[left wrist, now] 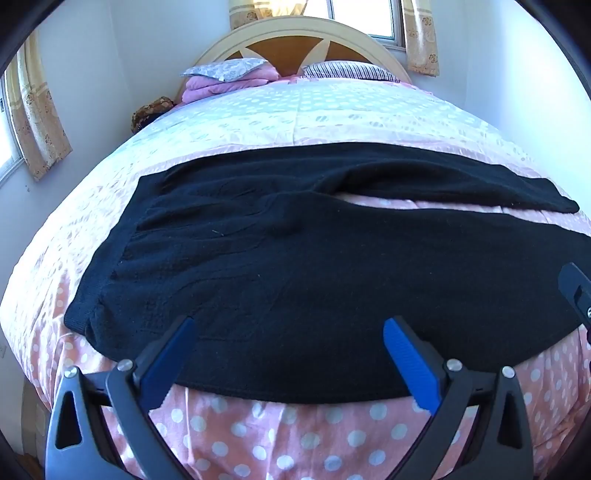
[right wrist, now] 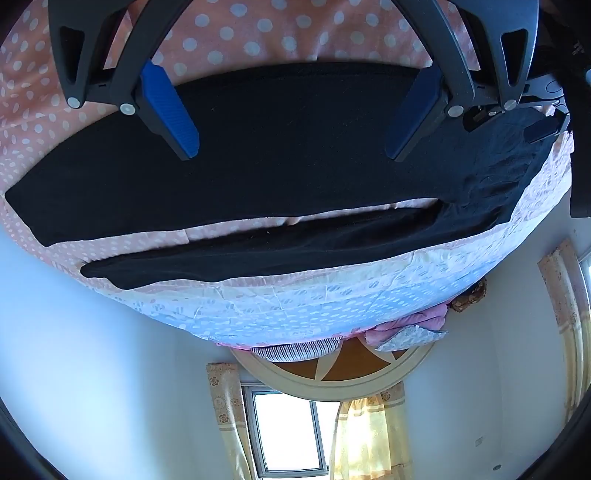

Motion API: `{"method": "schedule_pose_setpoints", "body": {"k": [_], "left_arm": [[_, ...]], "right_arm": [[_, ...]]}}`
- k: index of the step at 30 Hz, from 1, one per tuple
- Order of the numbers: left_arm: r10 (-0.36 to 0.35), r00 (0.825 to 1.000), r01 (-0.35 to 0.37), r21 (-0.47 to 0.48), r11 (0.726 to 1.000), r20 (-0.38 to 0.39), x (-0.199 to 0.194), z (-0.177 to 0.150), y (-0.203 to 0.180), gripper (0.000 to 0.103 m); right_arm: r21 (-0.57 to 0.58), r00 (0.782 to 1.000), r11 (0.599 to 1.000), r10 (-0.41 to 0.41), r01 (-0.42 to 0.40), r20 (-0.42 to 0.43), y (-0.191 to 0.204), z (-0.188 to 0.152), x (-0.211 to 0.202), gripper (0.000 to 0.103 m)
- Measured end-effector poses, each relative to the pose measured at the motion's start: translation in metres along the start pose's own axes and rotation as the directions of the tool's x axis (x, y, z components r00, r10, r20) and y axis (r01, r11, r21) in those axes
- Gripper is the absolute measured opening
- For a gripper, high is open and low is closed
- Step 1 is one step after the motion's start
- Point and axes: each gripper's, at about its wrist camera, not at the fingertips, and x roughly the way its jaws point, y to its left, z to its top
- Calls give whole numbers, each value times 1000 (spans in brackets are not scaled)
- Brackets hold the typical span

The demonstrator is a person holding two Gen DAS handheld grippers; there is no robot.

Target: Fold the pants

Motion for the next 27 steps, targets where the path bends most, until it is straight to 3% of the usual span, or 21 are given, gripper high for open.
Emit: {"method": "schedule_pose_setpoints", "body": {"k": [27], "left_arm": [[-3,1000,2,-13,1000,-13,6,0,4,103]], "right_arm": [[6,1000,1000,2,-2,-3,0,2,0,102]]}}
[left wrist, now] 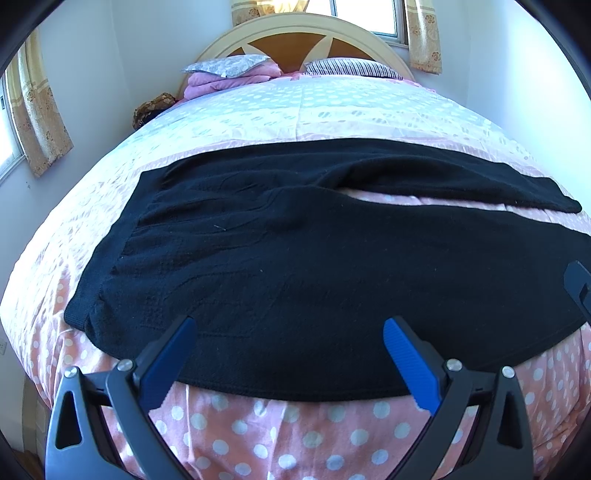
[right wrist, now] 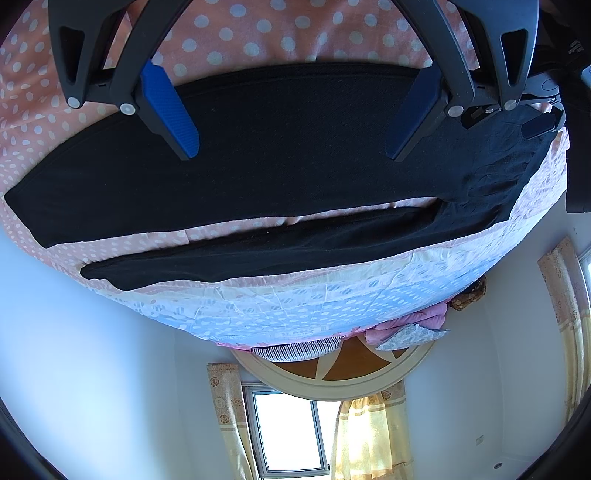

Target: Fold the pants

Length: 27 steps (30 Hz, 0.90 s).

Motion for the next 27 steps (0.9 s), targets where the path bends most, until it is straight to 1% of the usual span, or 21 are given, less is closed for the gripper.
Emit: {"method": "schedule_pose_setpoints", "body": {"k": [27], "left_arm": [[-3,1000,3,-6,1000,-4,0,-1,1,103]], "right_arm": [[-1,1000,1000,5,-5,-2,2,-2,0,102]]}}
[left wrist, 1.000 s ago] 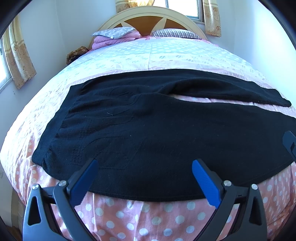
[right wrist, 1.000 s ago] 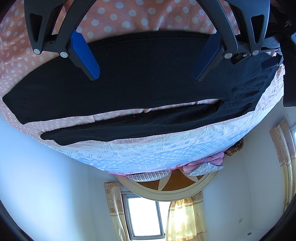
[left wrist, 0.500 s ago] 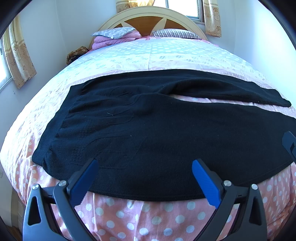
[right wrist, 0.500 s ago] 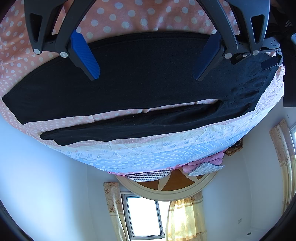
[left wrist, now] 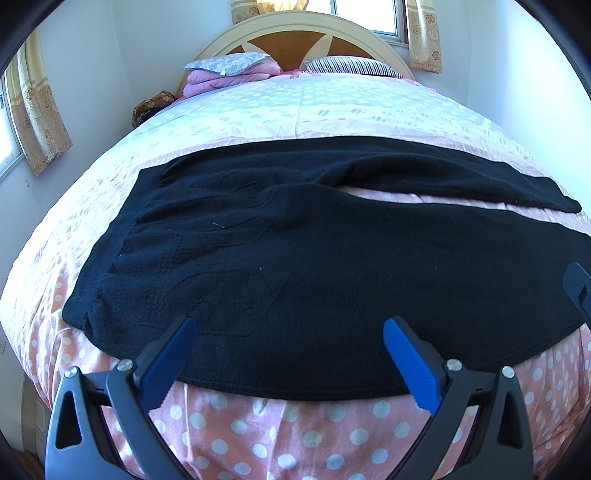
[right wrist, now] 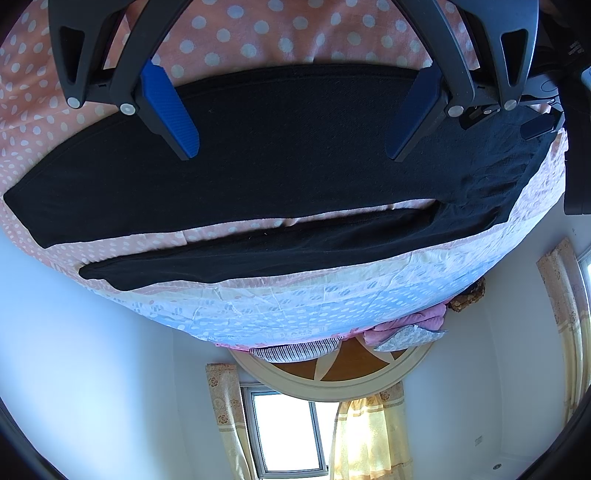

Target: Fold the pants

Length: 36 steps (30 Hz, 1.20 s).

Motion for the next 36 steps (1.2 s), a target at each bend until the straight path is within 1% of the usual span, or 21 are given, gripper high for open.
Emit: {"method": "schedule_pose_setpoints", "body": {"k": [20,23,26,29,31,33,34,35,36], "left_arm": [[-16,1000,16,0,1000,-15,9,1,3,103],[-13,1000,13,9,1000,-11,11,3,6,103],[-7,1000,7,39,999,1,11,8,13,103],[11,1000,-11,44,999,8,11,19,38,103],[1,1000,-2,11,1000,23,9,33,69,103],[11,999,-10,-31,999,48,6,49,106,103],[6,998,-3,-45,999,56,7,58,125,103],[-11,999,14,-56,998,47,10,67,143,103],[-45,999,46,-73,996,25,17,78,163,103]], "right_arm": [[-19,1000,1000,-2,2,-3,6,-3,2,102],[-33,1000,999,-9,10,2,8,-3,2,102],[-43,1000,999,-13,13,-1,9,-1,3,102],[-61,1000,998,1,-2,-10,11,6,3,102],[-82,1000,996,22,-23,-14,14,13,3,102],[-109,999,993,45,-47,-15,21,21,4,102],[-121,998,991,61,-62,-15,24,25,5,102],[-136,997,987,79,-81,-16,29,29,7,102],[-146,995,985,94,-96,-19,34,32,9,102]]}}
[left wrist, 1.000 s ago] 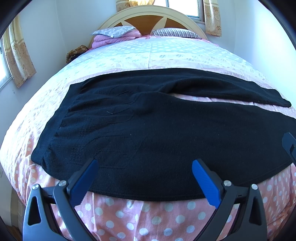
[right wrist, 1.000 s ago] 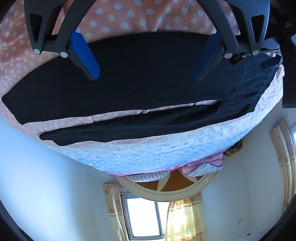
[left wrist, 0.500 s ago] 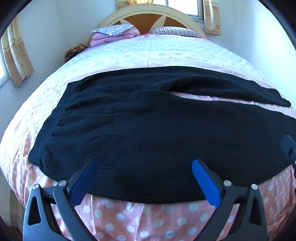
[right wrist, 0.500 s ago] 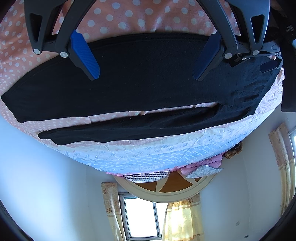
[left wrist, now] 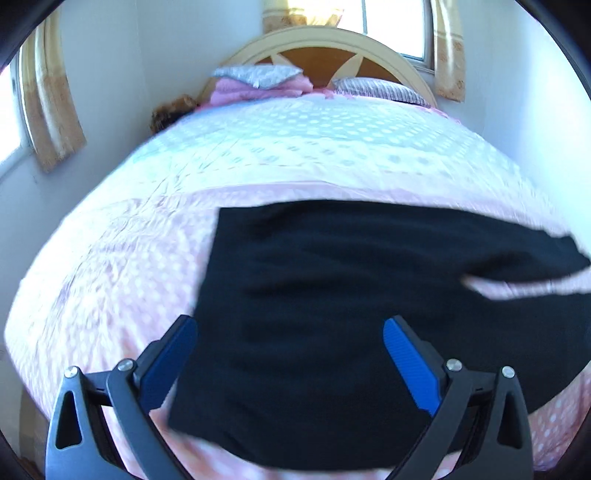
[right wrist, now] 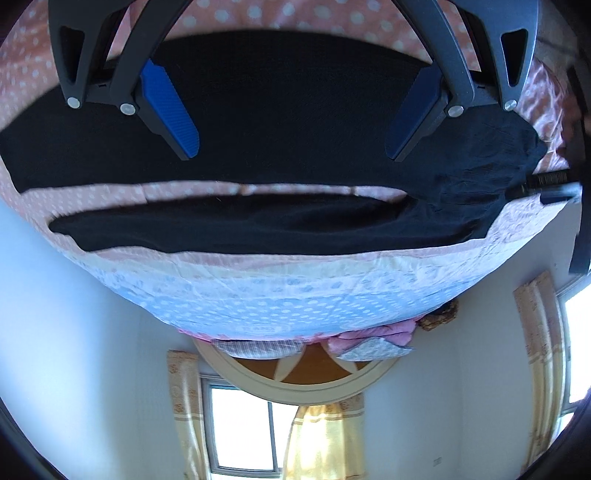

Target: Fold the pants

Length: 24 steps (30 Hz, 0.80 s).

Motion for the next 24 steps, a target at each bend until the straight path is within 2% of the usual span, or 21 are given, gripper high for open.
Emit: {"method": "schedule_pose_setpoints", "body": {"k": [2,4,5,7,8,10,13,16,18,20,22,23,24], "left_arm": [[-54,998,54,-55,997,-11,17,21,37,101],[-81,997,80,-103,991,-3,38,40,67,84],[-102,995,98,-121,988,-23,51,48,77,82],[-158,985,145,-163,976,-70,79,61,88,70],[-191,978,174,-170,970,-88,92,65,90,67],[-210,971,192,-154,969,-112,110,72,85,65],[-158,977,146,-89,985,-142,133,76,75,65],[-152,974,136,-103,985,-169,155,79,79,66],[-166,974,150,-110,982,-154,160,80,81,66],[-161,978,152,-77,985,-135,159,81,76,65],[-173,977,173,-16,985,-123,159,82,68,42],[-180,976,181,-3,983,-120,158,83,67,36],[-224,967,225,-3,974,-122,157,82,66,19]], "right_arm": [[-11,999,999,50,-50,-18,8,9,8,102],[-2,996,996,86,-86,-38,14,15,17,102],[3,994,995,97,-97,-48,16,18,22,102],[2,993,995,102,-102,-61,22,20,29,102],[0,992,995,101,-102,-68,26,20,33,102],[-10,991,995,103,-104,-88,32,20,40,102],[-37,988,994,100,-105,-114,39,20,49,102],[-58,987,993,94,-102,-127,41,23,53,102],[-72,985,991,105,-115,-139,39,28,57,102],[-84,981,988,118,-132,-154,36,37,63,102],[-107,978,983,133,-151,-160,31,52,72,98],[-128,979,980,132,-153,-154,29,60,77,92],[-161,980,975,127,-151,-152,26,71,85,89]]}}
